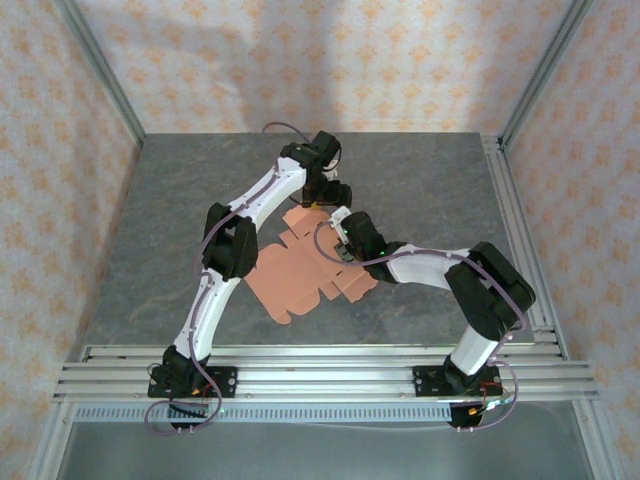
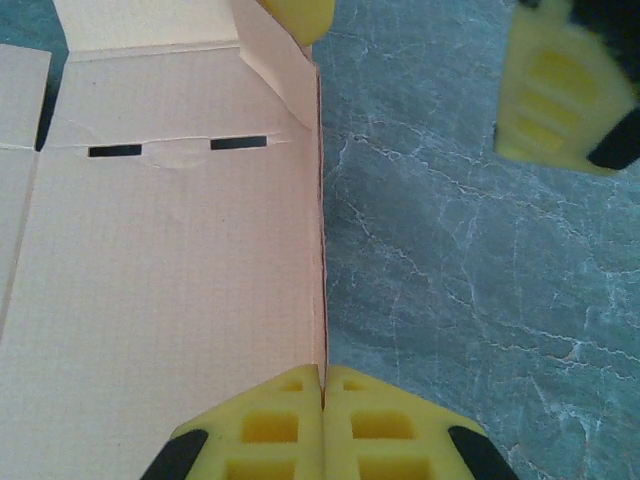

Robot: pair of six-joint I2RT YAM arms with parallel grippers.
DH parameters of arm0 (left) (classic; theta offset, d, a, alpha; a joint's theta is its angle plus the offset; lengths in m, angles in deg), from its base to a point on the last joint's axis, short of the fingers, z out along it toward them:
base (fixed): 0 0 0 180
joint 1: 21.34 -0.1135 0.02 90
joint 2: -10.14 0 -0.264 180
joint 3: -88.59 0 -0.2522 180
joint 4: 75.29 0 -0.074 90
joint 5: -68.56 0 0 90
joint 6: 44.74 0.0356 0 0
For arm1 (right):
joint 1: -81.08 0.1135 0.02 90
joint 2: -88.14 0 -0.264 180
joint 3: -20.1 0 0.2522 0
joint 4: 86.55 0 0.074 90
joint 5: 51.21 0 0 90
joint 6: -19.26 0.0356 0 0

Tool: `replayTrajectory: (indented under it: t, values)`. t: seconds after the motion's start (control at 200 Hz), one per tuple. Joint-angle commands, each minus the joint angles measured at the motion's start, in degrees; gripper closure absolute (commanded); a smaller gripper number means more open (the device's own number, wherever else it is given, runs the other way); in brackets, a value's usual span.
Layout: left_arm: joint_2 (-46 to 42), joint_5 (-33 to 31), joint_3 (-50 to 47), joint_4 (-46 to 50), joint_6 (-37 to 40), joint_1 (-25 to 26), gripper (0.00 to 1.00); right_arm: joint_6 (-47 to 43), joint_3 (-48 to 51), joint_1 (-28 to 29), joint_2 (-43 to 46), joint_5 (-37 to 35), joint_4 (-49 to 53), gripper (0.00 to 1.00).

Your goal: Fold the paper box

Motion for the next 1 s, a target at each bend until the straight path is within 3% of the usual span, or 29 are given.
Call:
replayTrajectory:
  t: [0.0, 0.18, 0.455, 0.896, 0.996]
  values:
    - [-2.29, -0.32, -0.38, 2.37, -0.21, -0.07, 0.24, 0.24, -0.59, -0.41, -0.55, -3.15, -1.89, 1.0]
    - [-4.77, 3.23, -5.35, -0.67, -3.3, 0.01, 0.29, 0.24, -0.51, -0.48, -0.48, -3.43, -2.44, 1.0]
    - [-5.21, 5.83, -6.84, -2.61, -9.19, 0.14, 0.47, -0.65, -1.39, -0.44, -1.17, -2.9, -2.03, 1.0]
    - [-5.2, 7.99, -6.86, -3.33, -10.4, 0.49, 0.79, -0.82, -1.65, -0.48, -1.39, -2.46, -1.19, 1.0]
    - [-5.16, 7.99, -6.95, -3.16, -10.4, 0.61, 0.92, -0.75, -1.71, -0.42, -1.42, -2.38, -1.19, 1.0]
